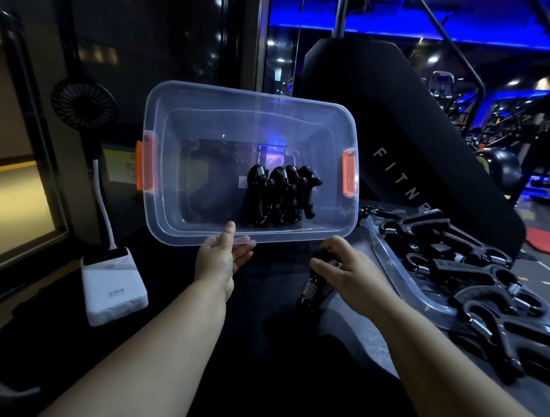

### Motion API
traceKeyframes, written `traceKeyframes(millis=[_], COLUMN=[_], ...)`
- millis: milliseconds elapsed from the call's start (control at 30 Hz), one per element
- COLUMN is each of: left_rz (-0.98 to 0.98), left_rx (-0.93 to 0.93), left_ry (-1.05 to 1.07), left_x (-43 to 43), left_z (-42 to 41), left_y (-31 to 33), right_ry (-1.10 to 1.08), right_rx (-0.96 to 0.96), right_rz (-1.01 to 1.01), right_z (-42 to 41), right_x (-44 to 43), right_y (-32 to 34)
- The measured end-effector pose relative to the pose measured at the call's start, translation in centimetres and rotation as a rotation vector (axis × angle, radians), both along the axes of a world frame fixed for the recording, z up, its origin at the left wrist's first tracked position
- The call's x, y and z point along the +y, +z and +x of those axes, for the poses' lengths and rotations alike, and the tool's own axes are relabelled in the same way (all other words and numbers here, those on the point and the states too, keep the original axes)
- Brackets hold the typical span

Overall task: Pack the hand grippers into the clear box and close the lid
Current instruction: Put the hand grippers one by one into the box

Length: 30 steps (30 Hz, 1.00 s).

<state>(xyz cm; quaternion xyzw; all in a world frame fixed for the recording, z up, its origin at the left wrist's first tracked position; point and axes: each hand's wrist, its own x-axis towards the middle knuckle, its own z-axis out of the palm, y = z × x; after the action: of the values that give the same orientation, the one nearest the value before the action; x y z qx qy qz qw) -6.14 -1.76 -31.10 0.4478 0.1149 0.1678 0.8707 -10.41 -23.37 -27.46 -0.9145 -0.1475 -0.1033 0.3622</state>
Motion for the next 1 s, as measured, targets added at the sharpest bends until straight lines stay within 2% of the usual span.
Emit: traceKeyframes(millis=[133,300,700,1000], left_rz=[0.004,0.009,-0.001,-0.006], left_rx=[0.0,0.001,0.004,0.013], left_ry=[0.002,0.001,-0.008,-0.012], left_x=[0.0,0.0,0.0,0.1], left_z=[0.0,-0.1,-0.3,-0.3], left_y=[0.0,0.1,0.1,0.2], right_ry=[-0.016,-0.097,-0.092,-0.216], right_rx=[0.04,-0.004,0.116,0.209], right_rz=[-0.09,-0.281,-0.398,-0.455], right_z=[-0.8,-1.1,-0.9,-1.9], right_x=[0.3,0.7,0.1,1.3], right_y=[0.5,1.2,2.5,3.3])
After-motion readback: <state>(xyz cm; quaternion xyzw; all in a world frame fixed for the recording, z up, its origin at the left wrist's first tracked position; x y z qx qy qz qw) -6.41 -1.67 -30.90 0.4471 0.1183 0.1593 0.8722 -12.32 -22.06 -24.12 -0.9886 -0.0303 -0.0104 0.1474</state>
